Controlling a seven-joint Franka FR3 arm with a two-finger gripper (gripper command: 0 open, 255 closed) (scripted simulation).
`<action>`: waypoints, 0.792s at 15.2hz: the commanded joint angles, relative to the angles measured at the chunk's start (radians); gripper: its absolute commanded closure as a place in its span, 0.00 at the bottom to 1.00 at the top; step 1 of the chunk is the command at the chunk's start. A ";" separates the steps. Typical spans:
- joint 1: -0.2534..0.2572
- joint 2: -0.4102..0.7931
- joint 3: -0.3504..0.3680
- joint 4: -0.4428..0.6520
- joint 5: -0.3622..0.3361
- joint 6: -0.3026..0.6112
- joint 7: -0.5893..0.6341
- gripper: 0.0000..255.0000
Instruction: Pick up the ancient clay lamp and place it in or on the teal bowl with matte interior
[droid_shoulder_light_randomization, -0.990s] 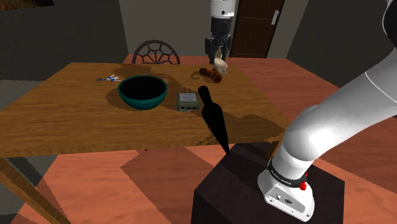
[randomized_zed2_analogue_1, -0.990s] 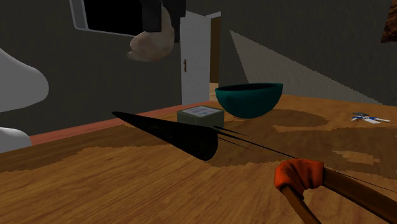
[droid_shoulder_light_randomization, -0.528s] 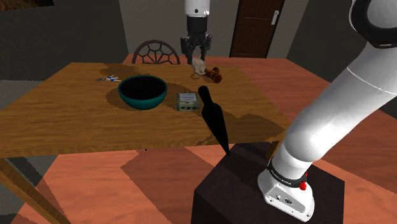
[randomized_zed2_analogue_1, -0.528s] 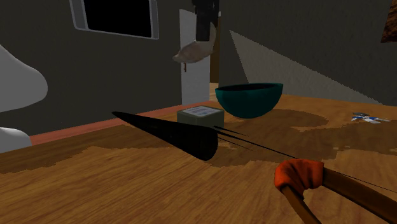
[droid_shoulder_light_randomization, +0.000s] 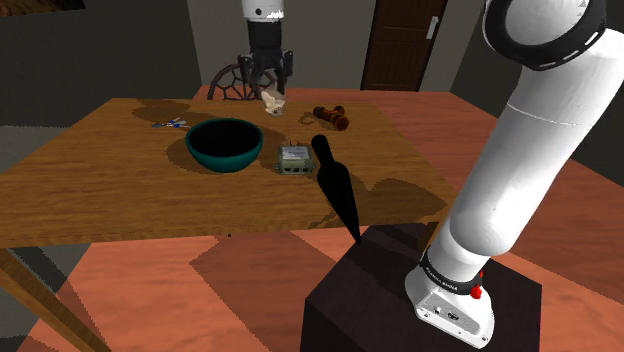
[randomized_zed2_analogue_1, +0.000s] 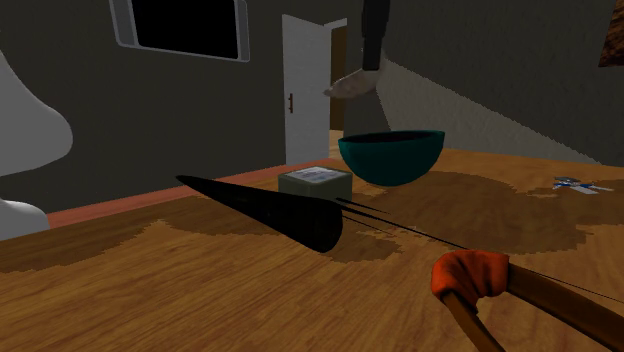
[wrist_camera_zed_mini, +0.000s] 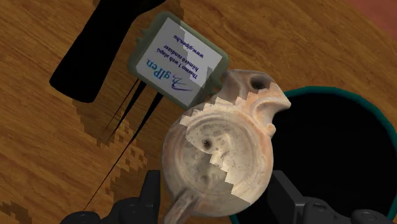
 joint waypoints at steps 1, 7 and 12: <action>0.019 0.077 0.018 0.095 -0.013 -0.020 0.038 1.00; 0.102 0.331 0.056 0.444 -0.067 -0.123 0.140 1.00; 0.132 0.412 0.059 0.525 -0.084 -0.125 0.166 1.00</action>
